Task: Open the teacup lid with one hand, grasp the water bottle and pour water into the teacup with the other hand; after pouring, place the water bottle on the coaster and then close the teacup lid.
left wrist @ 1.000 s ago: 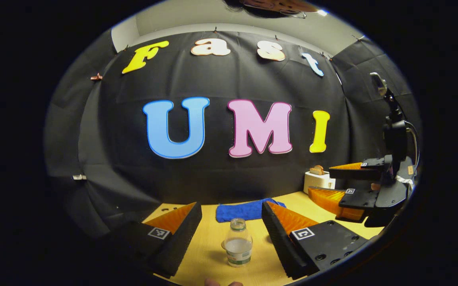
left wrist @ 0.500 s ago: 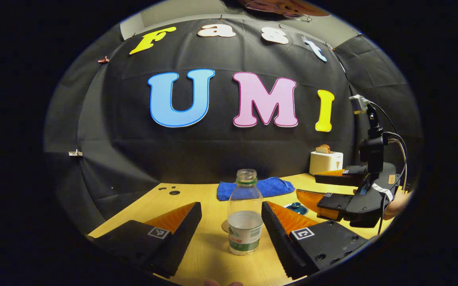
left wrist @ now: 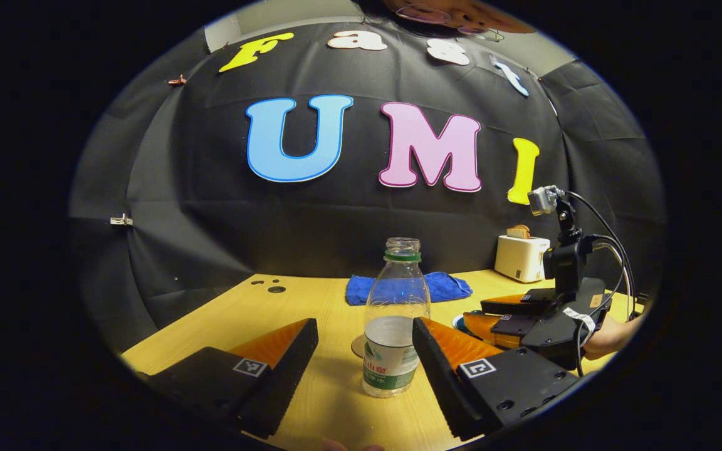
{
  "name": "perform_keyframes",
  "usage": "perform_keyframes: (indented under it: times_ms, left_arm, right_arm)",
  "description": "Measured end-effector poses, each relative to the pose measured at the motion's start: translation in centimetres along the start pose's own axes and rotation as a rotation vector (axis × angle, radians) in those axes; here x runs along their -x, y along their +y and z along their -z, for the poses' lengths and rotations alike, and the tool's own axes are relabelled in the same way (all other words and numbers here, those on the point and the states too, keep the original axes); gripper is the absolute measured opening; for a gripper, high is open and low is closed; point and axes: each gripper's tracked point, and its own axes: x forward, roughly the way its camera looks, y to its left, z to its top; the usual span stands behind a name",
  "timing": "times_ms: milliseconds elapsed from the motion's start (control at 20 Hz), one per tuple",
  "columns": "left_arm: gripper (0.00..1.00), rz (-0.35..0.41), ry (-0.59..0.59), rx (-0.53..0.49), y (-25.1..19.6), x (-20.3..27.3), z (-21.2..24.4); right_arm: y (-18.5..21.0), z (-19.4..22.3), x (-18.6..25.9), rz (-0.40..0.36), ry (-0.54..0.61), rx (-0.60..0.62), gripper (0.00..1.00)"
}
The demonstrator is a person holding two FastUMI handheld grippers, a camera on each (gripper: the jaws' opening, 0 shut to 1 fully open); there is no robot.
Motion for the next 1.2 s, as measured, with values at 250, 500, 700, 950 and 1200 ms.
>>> perform_keyframes:
  times_ms: [250, 500, 700, 950, 1200]
  left_arm:
    - [0.95, 0.007, 0.007, 0.002, 0.0, -0.3, 0.5]
    - [0.98, 0.040, 0.017, 0.012, -1.2, -0.7, 1.2]
    - [0.95, 0.070, 0.022, 0.008, -2.1, -1.3, 1.7]
    - [0.95, 0.064, 0.033, 0.016, -2.4, -2.8, 2.6]
    - [0.95, 0.064, 0.048, -0.009, -2.9, -3.9, 4.0]
  right_arm:
    - [0.0, 0.4, -0.7, -0.003, 0.005, 0.000, 0.51]
    - [-0.4, 0.0, -0.8, -0.012, -0.008, -0.052, 0.33]
    - [-0.5, -1.1, -0.7, -0.020, -0.033, -0.061, 0.29]
    - [-1.6, -3.7, 0.1, -0.005, -0.087, -0.068, 0.33]
    - [-3.7, -5.7, 2.0, 0.023, -0.127, -0.032, 0.33]
